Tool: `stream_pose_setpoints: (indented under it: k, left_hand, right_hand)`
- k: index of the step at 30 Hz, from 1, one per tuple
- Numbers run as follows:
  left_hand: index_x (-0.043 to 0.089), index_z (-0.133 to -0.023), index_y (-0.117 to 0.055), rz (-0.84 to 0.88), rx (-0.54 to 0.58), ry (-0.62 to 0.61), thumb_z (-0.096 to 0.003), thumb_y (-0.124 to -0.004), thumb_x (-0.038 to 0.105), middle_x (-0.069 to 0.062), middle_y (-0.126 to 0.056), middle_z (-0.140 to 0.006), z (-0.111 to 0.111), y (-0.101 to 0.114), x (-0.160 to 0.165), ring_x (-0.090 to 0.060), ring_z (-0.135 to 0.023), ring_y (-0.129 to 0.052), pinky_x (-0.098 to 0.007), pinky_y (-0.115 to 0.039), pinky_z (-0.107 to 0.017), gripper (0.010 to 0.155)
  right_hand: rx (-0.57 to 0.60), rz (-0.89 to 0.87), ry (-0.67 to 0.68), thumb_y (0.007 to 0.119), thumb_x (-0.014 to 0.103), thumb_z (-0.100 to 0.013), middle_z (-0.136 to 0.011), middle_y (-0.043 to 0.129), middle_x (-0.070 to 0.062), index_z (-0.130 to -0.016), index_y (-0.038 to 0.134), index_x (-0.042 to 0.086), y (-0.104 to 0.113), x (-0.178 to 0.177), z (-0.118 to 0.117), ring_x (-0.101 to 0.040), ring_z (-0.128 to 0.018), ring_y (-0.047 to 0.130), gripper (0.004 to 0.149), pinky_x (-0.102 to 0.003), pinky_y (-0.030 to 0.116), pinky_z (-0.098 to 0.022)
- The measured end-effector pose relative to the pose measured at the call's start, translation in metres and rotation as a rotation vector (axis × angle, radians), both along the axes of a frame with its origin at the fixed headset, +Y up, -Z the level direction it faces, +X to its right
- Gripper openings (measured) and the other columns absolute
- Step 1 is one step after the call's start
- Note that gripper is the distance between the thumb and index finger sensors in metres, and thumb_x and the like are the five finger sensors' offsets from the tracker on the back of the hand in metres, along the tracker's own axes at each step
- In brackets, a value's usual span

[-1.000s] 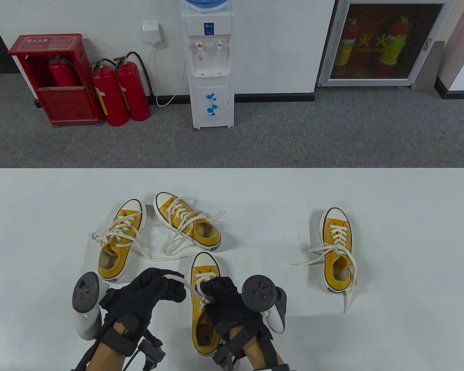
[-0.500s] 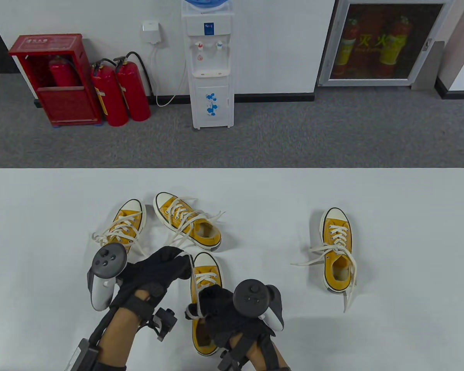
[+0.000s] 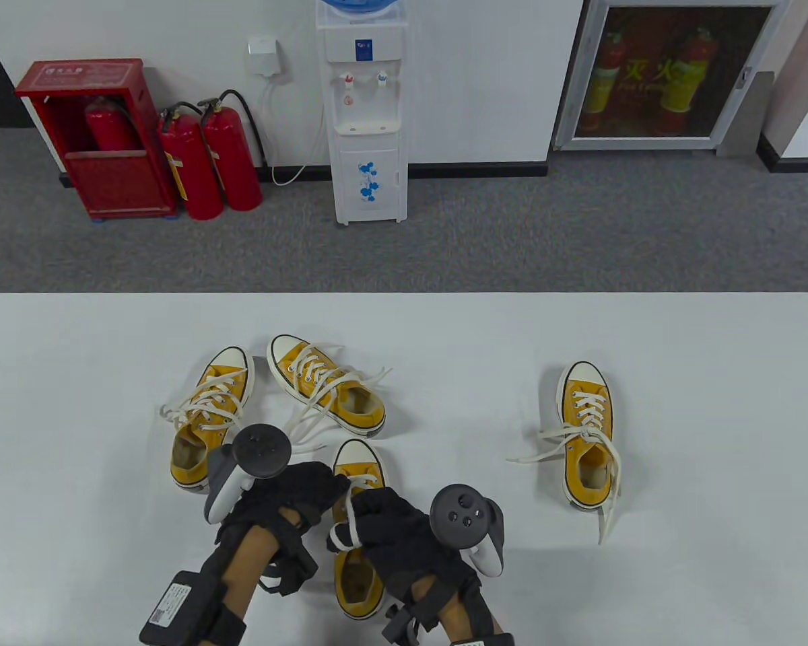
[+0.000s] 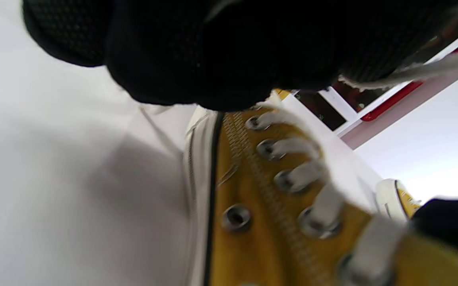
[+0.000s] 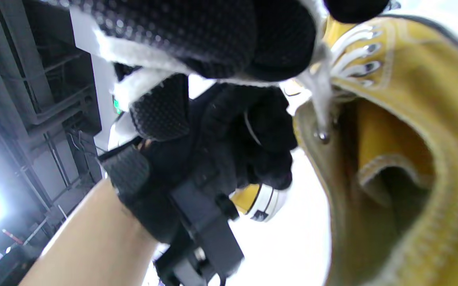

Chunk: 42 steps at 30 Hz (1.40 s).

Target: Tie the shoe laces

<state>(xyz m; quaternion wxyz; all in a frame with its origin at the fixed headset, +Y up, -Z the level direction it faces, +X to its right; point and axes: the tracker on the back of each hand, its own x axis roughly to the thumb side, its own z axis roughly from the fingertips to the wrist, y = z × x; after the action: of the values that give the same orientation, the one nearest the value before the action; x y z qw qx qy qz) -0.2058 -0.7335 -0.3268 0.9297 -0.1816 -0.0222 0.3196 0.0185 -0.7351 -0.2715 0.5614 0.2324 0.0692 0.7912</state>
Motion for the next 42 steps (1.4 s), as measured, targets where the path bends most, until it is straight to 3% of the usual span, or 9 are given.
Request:
stream_pose_setpoints:
  k: [7,14,19,22,25,31,35,38,42]
  left_hand:
    - [0.031,-0.056,-0.097,-0.033,0.005,-0.036,-0.0459,-0.08,0.061,-0.001,-0.105,-0.058,0.026,-0.013,0.0,-0.026,-0.036,-0.102,-0.058,-0.079,-0.052,0.037]
    - [0.031,-0.059,-0.097,0.013,0.082,-0.018,-0.045,-0.077,0.065,-0.001,-0.105,-0.06,0.045,-0.025,-0.004,-0.026,-0.037,-0.102,-0.058,-0.079,-0.052,0.042]
    - [0.03,-0.064,-0.096,-0.025,0.189,-0.006,-0.0439,-0.076,0.067,-0.003,-0.104,-0.064,0.056,-0.019,-0.006,-0.026,-0.037,-0.102,-0.058,-0.079,-0.051,0.047]
    - [0.029,-0.065,-0.096,-0.018,0.227,-0.012,-0.0439,-0.076,0.067,-0.004,-0.105,-0.065,0.06,-0.012,-0.009,-0.026,-0.036,-0.103,-0.058,-0.079,-0.05,0.047]
    - [0.028,-0.068,-0.095,0.029,0.211,0.005,-0.0441,-0.076,0.066,-0.005,-0.104,-0.068,0.058,-0.012,-0.017,-0.025,-0.036,-0.102,-0.058,-0.079,-0.05,0.049]
    - [0.026,-0.084,-0.086,0.039,0.198,0.065,-0.0448,-0.076,0.065,-0.008,-0.094,-0.086,0.054,-0.017,-0.032,-0.023,-0.039,-0.101,-0.057,-0.079,-0.051,0.056]
    - [0.025,-0.093,-0.078,0.118,0.203,0.14,-0.0461,-0.075,0.063,-0.011,-0.083,-0.099,0.052,-0.02,-0.038,-0.024,-0.045,-0.101,-0.057,-0.077,-0.053,0.061]
    - [0.026,-0.096,-0.075,0.132,0.223,0.16,-0.0467,-0.074,0.062,-0.01,-0.079,-0.103,0.052,-0.019,-0.041,-0.024,-0.049,-0.1,-0.057,-0.077,-0.055,0.061]
    - [0.027,-0.095,-0.075,0.2,0.25,0.172,-0.0474,-0.074,0.061,-0.009,-0.079,-0.103,0.055,-0.018,-0.04,-0.026,-0.056,-0.1,-0.058,-0.074,-0.058,0.059]
  right_hand:
    - [-0.025,-0.091,-0.048,0.081,0.012,-0.041,-0.107,0.061,-0.002,-0.079,0.096,0.028,-0.003,0.006,-0.001,-0.022,-0.065,0.083,0.044,-0.063,0.05,-0.066]
    - [-0.01,-0.115,-0.143,0.082,0.016,-0.043,-0.089,0.085,-0.004,-0.081,0.092,0.021,-0.005,0.014,-0.002,-0.022,-0.062,0.088,0.04,-0.061,0.055,-0.066]
    - [0.018,-0.052,-0.252,0.086,0.022,-0.043,-0.083,0.089,-0.003,-0.081,0.093,0.022,-0.003,0.021,0.002,-0.025,-0.068,0.085,0.039,-0.066,0.037,-0.07]
    - [0.018,-0.012,-0.284,0.087,0.025,-0.042,-0.08,0.092,-0.002,-0.081,0.093,0.023,0.001,0.026,0.004,-0.026,-0.073,0.081,0.04,-0.067,0.035,-0.07]
    - [-0.005,-0.001,-0.273,0.088,0.028,-0.042,-0.077,0.095,-0.004,-0.083,0.092,0.02,0.002,0.03,0.005,-0.027,-0.065,0.086,0.042,-0.064,0.047,-0.067]
    - [-0.145,-0.069,-0.16,0.088,0.031,-0.042,-0.071,0.099,-0.006,-0.085,0.087,0.012,-0.006,0.03,-0.001,-0.013,-0.028,0.096,0.047,-0.052,0.074,-0.051]
    - [-0.216,-0.106,-0.131,0.091,0.037,-0.041,-0.064,0.103,-0.004,-0.085,0.087,0.013,-0.012,0.033,-0.005,-0.011,-0.024,0.097,0.051,-0.05,0.077,-0.049]
    - [-0.224,-0.085,-0.101,0.092,0.036,-0.041,-0.065,0.1,-0.003,-0.088,0.085,0.013,-0.011,0.034,-0.005,-0.015,-0.031,0.097,0.052,-0.053,0.072,-0.054]
    - [-0.166,-0.005,-0.127,0.089,0.029,-0.041,-0.073,0.092,-0.002,-0.091,0.082,0.016,-0.01,0.03,-0.002,-0.022,-0.054,0.095,0.052,-0.062,0.059,-0.065]
